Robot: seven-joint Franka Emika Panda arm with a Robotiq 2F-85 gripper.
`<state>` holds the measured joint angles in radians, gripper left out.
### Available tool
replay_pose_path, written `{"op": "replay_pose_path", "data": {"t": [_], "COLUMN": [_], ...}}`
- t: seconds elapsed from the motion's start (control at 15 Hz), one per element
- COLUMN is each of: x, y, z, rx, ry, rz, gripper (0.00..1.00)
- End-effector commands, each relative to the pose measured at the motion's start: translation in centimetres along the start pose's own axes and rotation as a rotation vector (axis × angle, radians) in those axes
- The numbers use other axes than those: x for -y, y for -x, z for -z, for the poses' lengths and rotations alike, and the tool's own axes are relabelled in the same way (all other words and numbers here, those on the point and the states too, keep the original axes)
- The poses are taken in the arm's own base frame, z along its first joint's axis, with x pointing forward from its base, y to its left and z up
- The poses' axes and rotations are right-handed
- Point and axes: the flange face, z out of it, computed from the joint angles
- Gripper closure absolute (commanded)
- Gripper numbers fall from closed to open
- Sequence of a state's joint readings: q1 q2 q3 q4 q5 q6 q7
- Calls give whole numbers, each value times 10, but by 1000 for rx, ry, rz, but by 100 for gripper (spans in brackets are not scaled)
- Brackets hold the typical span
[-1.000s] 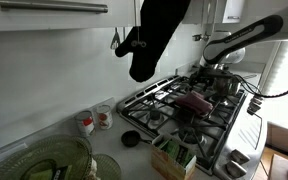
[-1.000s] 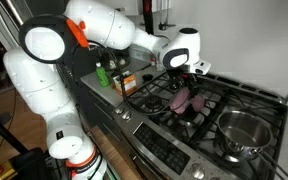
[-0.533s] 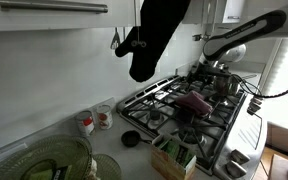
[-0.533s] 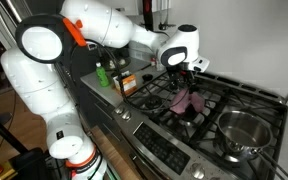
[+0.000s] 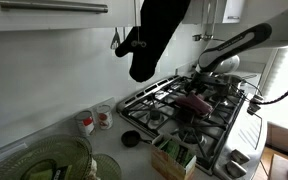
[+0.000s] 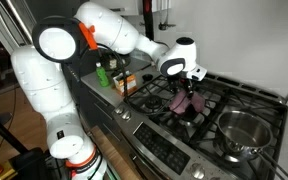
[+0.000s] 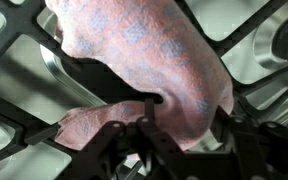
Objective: Move the pot from the rear right plate onto the front right plate of the stove, pick up the pink towel and use it to wipe the pot on the stove
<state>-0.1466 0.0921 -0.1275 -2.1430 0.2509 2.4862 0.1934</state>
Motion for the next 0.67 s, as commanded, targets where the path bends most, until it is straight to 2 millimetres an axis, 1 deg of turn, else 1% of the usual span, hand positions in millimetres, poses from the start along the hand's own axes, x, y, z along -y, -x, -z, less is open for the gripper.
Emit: {"op": "replay_pose_path", "data": {"t": [0.0, 0.07, 0.2, 0.27, 0.33, 0.4, 0.6], "x": [-12, -16, -25, -30, -36, -42, -68], "y": [-5, -7, -12, -14, -15, -17, -26], "z": [8, 13, 26, 35, 47, 61, 109], "rx": [-25, -20, -19, -30, -37, -49, -105], "ry": [-16, -19, -28, -28, -34, -41, -50], "rz": [-45, -58, -84, -102, -108, -109, -144], "gripper": [73, 82, 95, 99, 100, 96, 96]}}
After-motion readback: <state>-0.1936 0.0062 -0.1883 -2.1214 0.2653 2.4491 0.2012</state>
